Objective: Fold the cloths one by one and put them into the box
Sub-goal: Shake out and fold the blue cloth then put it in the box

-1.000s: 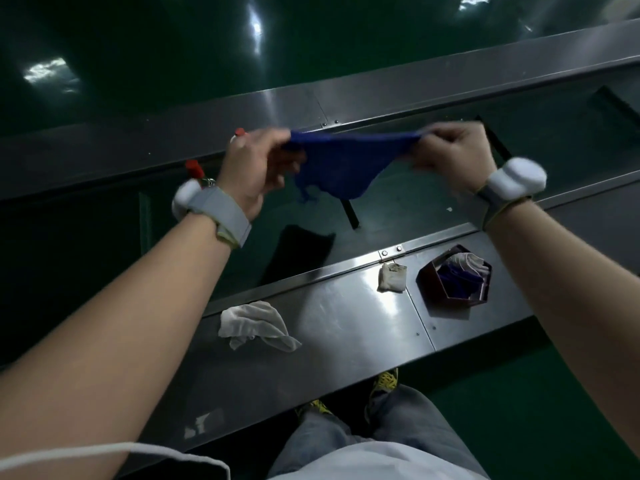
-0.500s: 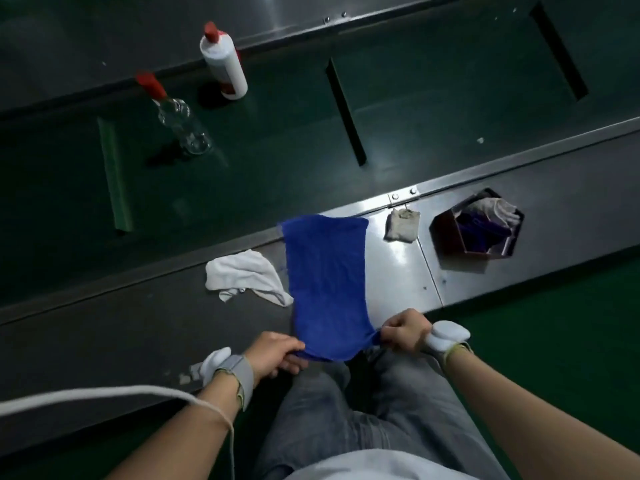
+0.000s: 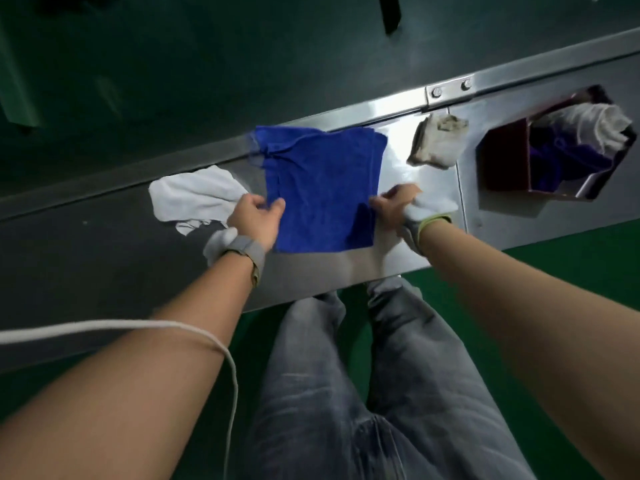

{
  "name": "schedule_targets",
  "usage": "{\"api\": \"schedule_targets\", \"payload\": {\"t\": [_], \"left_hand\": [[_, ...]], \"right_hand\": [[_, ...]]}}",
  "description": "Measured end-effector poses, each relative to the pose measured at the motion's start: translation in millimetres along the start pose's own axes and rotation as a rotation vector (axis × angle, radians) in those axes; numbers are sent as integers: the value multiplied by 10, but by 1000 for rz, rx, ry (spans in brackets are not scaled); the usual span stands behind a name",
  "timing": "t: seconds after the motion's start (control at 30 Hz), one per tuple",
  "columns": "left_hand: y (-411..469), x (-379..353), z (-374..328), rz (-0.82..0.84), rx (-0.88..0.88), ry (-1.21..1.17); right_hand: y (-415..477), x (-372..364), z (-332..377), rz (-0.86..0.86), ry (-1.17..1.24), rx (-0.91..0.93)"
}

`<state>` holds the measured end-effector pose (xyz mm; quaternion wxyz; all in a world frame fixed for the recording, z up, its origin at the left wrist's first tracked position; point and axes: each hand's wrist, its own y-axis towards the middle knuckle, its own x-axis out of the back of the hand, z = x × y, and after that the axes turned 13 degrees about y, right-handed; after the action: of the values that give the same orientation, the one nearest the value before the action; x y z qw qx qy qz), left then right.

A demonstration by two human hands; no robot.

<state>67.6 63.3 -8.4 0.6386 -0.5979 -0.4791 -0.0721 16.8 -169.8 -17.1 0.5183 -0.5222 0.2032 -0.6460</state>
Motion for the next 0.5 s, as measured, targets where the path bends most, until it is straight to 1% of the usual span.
{"api": "schedule_targets", "payload": {"t": [0.03,0.1,0.17,0.27,0.3,0.33,0.4,0.47,0.5], "left_hand": [[-48,-65,73,-38,-9,135],[-78,-222,183,-1,-11,296],[-98,-308,258,37,3,434],[-159,-372,310,-52,-61,642],[-162,-387,313,-64,-84,662],[-155,-394,309,-41,-90,652],[-107,-405,316,45,-94,663],[-66,-393,305,132,-42,644],[-43,-396,288,173,14,542]], "right_hand": [[-85,-86,-87,54,-20,-37],[-139,-258,-257,88,-51,-100],[-186,-428,-368,42,-6,-151],[-268,-564,-427,-15,127,-271],[-273,-581,-434,-7,172,-301],[-293,-581,-429,8,217,-336],[-328,-541,-399,16,271,-400],[-329,-500,-387,20,335,-465],[-308,-502,-378,25,408,-463]]}}
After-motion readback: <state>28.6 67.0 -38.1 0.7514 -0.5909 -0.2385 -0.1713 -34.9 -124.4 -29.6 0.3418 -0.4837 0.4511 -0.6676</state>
